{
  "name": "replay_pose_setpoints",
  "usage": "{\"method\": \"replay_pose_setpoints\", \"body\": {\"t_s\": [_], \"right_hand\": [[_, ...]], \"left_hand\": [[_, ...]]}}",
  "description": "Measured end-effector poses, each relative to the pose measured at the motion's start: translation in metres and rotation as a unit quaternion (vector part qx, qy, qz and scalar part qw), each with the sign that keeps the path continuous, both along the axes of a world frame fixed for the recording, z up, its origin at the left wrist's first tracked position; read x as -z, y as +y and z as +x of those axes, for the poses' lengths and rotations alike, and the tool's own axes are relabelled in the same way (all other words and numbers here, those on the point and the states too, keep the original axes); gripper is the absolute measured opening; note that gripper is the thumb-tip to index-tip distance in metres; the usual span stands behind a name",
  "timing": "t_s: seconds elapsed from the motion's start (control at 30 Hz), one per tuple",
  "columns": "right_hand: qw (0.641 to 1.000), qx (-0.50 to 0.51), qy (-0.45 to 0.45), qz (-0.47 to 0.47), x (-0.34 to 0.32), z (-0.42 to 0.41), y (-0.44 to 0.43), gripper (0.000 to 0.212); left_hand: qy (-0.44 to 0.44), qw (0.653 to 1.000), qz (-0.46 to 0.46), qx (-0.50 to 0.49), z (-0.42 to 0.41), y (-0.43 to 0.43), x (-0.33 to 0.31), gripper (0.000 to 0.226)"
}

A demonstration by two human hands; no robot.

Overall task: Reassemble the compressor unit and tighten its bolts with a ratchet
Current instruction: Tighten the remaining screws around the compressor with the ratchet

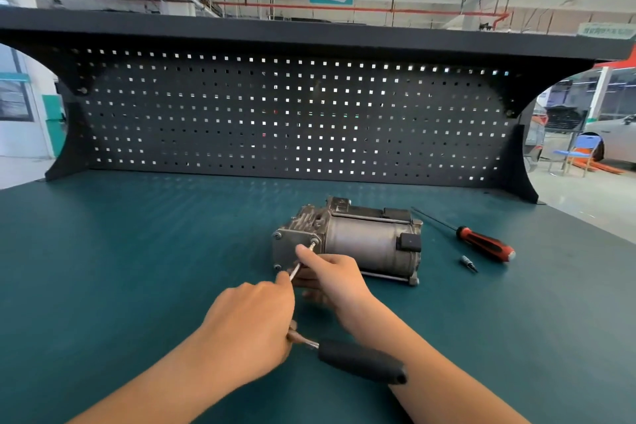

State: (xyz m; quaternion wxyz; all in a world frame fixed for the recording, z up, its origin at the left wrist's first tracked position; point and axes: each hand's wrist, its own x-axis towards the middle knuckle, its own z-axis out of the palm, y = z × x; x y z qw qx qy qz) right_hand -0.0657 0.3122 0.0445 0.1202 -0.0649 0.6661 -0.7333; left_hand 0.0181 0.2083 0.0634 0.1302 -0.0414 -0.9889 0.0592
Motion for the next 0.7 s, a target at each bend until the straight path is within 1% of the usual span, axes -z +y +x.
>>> {"method": "replay_pose_setpoints", "body": {"t_s": [0.03, 0.07, 0.1, 0.13, 0.17, 0.2, 0.23, 0.27, 0.3, 0.33, 0.37, 0.4, 0.43, 0.47, 0.5, 0.53, 0.57, 0.6, 0.63, 0.67, 0.7], "right_hand": [[1.0, -0.008, -0.019, -0.014, -0.001, 0.001, 0.0, 0.022], [0.999, -0.017, -0.042, -0.031, -0.003, 0.001, 0.0, 0.02], [0.997, -0.022, -0.061, -0.044, -0.004, 0.001, 0.001, 0.019], [0.996, -0.025, -0.072, -0.053, -0.005, 0.0, 0.001, 0.018], [0.995, -0.028, -0.079, -0.061, -0.005, 0.0, 0.002, 0.018], [0.994, -0.03, -0.083, -0.069, -0.006, -0.001, 0.003, 0.018], [0.993, -0.032, -0.085, -0.076, -0.006, -0.001, 0.003, 0.019], [0.992, -0.033, -0.086, -0.081, -0.005, -0.001, 0.003, 0.02], [0.992, -0.033, -0.088, -0.084, -0.005, -0.001, 0.003, 0.021], [0.992, -0.034, -0.089, -0.081, -0.005, -0.001, 0.003, 0.022], [0.993, -0.036, -0.087, -0.071, -0.006, -0.001, 0.003, 0.024], [0.994, -0.037, -0.083, -0.054, -0.006, 0.0, 0.003, 0.026], [0.996, -0.037, -0.078, -0.035, -0.006, 0.001, 0.003, 0.028], [0.997, -0.036, -0.073, -0.016, -0.006, 0.002, 0.003, 0.029], [0.997, -0.033, -0.068, 0.002, -0.006, 0.003, 0.002, 0.03], [0.998, -0.027, -0.062, 0.014, -0.006, 0.004, 0.001, 0.03], [0.998, -0.02, -0.052, 0.021, -0.005, 0.005, 0.0, 0.029], [0.999, -0.015, -0.04, 0.021, -0.005, 0.005, -0.001, 0.029], [0.999, -0.01, -0.029, 0.018, -0.003, 0.005, -0.002, 0.028], [1.0, -0.006, -0.021, 0.012, -0.003, 0.004, -0.004, 0.027], [1.0, -0.002, -0.018, 0.004, -0.002, 0.004, -0.004, 0.024]], "left_hand": [[-0.004, 0.996, 0.085, 0.015, 0.001, -0.002, 0.003, 0.035], [-0.026, 0.974, 0.223, 0.034, 0.004, -0.002, 0.007, 0.024], [-0.058, 0.912, 0.404, 0.043, 0.006, -0.003, 0.011, 0.013], [-0.089, 0.799, 0.594, 0.039, 0.007, -0.001, 0.014, 0.005], [-0.133, 0.655, 0.743, 0.03, 0.008, 0.003, 0.014, 0.006], [-0.166, 0.508, 0.845, 0.015, 0.008, 0.008, 0.012, 0.012], [-0.172, 0.393, 0.903, 0.003, 0.008, 0.011, 0.01, 0.018], [-0.171, 0.343, 0.924, -0.005, 0.007, 0.012, 0.009, 0.021], [-0.17, 0.346, 0.923, 0.0, 0.007, 0.013, 0.008, 0.021], [-0.168, 0.404, 0.899, 0.011, 0.007, 0.011, 0.008, 0.018], [-0.159, 0.515, 0.842, 0.02, 0.008, 0.009, 0.008, 0.015], [-0.145, 0.659, 0.737, 0.026, 0.008, 0.007, 0.01, 0.011], [-0.139, 0.791, 0.596, 0.023, 0.008, 0.005, 0.01, 0.015], [-0.11, 0.902, 0.417, 0.005, 0.008, 0.004, 0.012, 0.034], [-0.056, 0.972, 0.226, -0.01, 0.007, 0.004, 0.014, 0.057], [-0.024, 0.996, 0.088, -0.006, 0.005, 0.005, 0.015, 0.074], [-0.034, 0.999, 0.004, 0.011, 0.004, 0.006, 0.016, 0.081], [-0.042, 0.998, -0.031, 0.026, 0.002, 0.005, 0.018, 0.084], [-0.038, 0.998, -0.043, 0.038, 0.0, 0.004, 0.019, 0.084], [-0.026, 0.998, -0.036, 0.034, 0.0, 0.004, 0.016, 0.081], [-0.016, 0.999, -0.001, 0.03, 0.0, 0.003, 0.014, 0.076]]}}
